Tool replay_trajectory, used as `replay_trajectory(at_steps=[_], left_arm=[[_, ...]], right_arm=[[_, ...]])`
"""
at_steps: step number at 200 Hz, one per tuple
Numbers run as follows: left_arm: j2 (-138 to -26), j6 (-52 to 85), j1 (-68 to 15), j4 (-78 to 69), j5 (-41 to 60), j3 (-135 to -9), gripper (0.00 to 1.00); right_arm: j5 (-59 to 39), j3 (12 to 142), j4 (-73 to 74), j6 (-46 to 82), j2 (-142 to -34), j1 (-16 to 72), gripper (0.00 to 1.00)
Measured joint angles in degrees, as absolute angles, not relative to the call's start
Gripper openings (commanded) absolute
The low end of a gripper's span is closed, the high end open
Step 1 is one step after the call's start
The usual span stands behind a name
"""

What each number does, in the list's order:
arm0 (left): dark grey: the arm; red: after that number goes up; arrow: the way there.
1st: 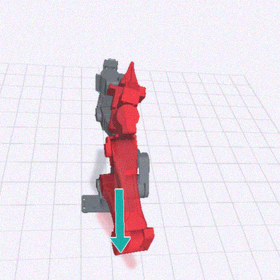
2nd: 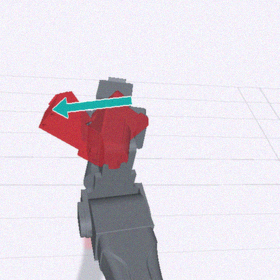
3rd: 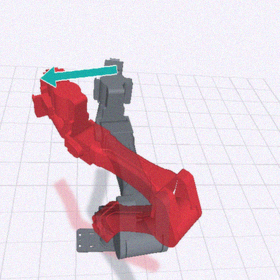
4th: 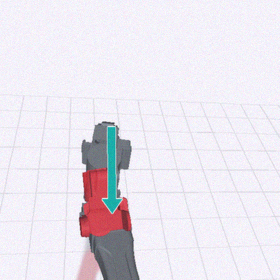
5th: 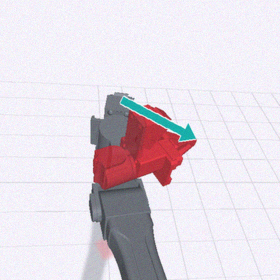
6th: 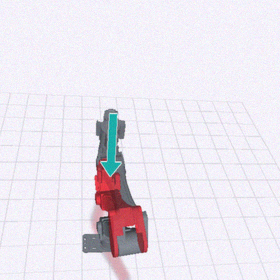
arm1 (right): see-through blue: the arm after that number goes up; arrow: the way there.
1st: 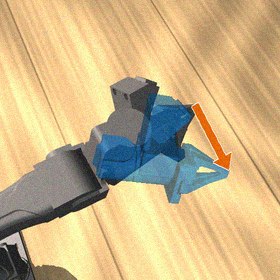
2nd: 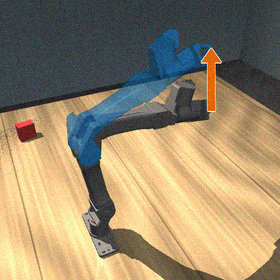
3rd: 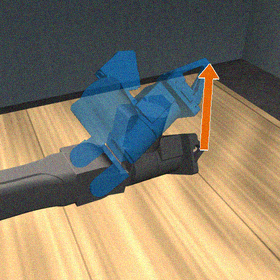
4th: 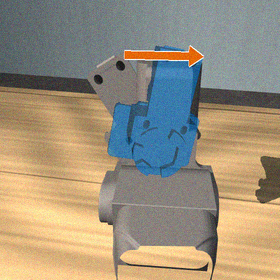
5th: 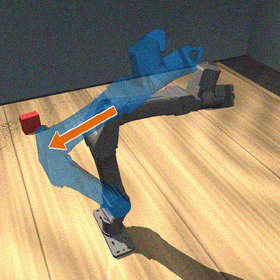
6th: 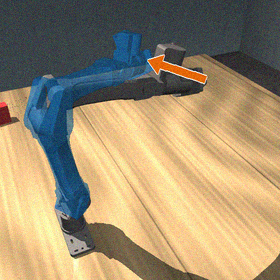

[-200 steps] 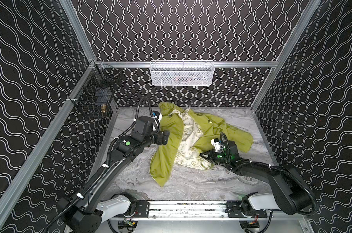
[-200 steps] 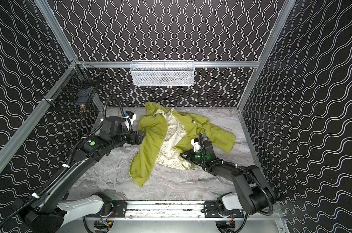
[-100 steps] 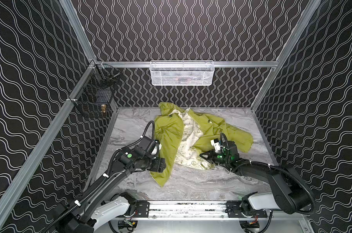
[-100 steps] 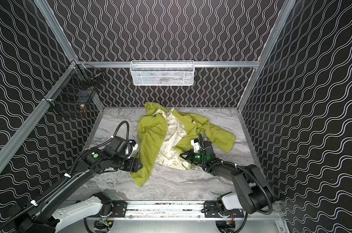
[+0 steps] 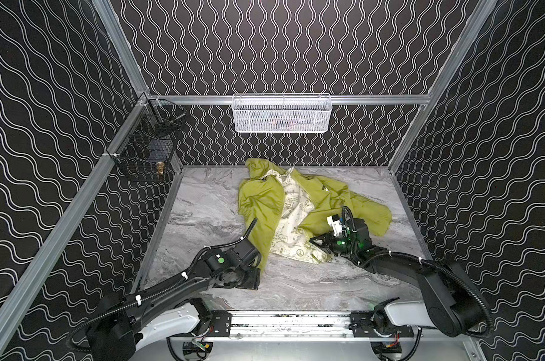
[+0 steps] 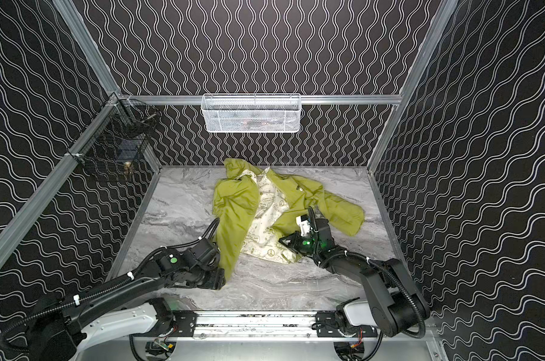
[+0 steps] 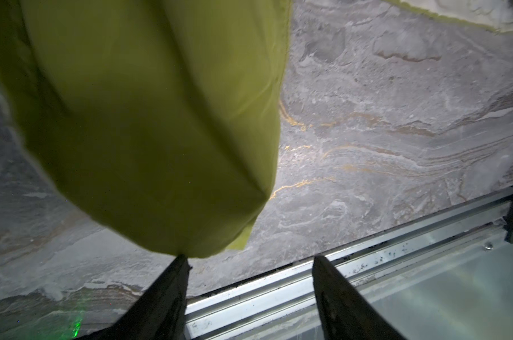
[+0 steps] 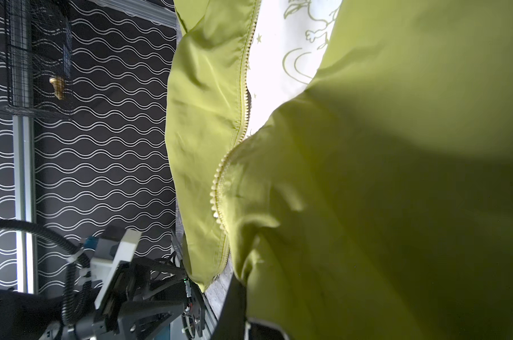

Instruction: Zip up the jacket

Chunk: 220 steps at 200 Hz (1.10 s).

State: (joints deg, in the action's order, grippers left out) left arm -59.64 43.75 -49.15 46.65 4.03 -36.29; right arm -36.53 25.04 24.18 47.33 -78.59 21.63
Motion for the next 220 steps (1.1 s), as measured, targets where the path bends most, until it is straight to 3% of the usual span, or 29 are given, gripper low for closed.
replay_trajectory(at_steps=[78, 119, 220], left_arm=[[-63.79, 45.15, -50.65, 42.72, 3.31, -33.41, 0.68], [-70.78, 44.29, -50.65, 38.79, 1.43, -35.7, 0.57], [-74.67, 41.3, -50.61, 37.28, -0.16, -37.21, 0.32]], right_arm=[[-36.56, 25.17, 24.16, 47.35, -79.26, 21.63, 0.0], [-36.51, 25.08, 23.99, 47.35, -78.3, 21.63, 0.0], [-36.51, 24.1, 23.81, 47.55, -77.47, 21.58, 0.0]])
